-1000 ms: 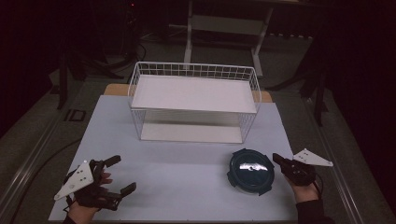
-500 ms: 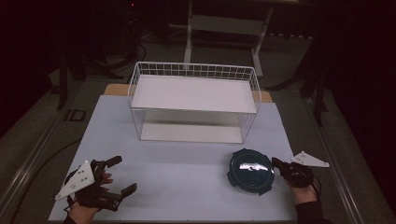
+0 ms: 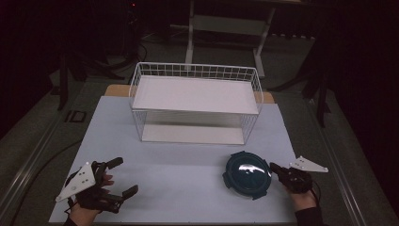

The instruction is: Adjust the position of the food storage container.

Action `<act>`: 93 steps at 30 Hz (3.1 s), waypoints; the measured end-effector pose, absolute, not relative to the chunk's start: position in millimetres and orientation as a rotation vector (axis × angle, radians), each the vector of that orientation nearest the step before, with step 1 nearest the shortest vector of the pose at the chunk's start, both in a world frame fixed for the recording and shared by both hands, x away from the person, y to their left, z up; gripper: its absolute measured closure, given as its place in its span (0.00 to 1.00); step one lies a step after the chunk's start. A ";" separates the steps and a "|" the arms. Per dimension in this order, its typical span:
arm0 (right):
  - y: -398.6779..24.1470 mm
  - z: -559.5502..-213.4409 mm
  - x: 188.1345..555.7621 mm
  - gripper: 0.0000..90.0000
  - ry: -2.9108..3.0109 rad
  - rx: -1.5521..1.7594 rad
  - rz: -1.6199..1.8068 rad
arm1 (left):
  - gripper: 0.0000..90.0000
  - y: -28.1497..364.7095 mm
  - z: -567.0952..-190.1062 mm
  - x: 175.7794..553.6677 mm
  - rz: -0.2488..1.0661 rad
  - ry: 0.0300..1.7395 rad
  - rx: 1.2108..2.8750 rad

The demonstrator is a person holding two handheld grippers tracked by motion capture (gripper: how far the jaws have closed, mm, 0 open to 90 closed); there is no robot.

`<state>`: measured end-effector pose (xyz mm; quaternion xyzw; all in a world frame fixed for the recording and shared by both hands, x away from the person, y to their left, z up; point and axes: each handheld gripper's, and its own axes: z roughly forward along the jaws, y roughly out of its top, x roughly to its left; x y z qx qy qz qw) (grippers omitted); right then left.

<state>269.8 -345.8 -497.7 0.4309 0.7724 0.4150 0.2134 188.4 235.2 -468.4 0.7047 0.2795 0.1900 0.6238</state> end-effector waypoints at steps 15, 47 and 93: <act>-326.4 -497.1 258.7 1.00 2.231 1.151 1.212 | 0.00 234.8 -467.9 188.0 0.433 0.633 1.615; -281.3 -496.8 259.3 1.00 2.360 1.060 1.291 | 0.00 231.3 -469.5 189.6 0.423 0.627 1.621; -171.6 -488.0 219.3 1.00 2.650 0.739 1.569 | 0.00 229.8 -470.0 188.8 0.417 0.613 1.632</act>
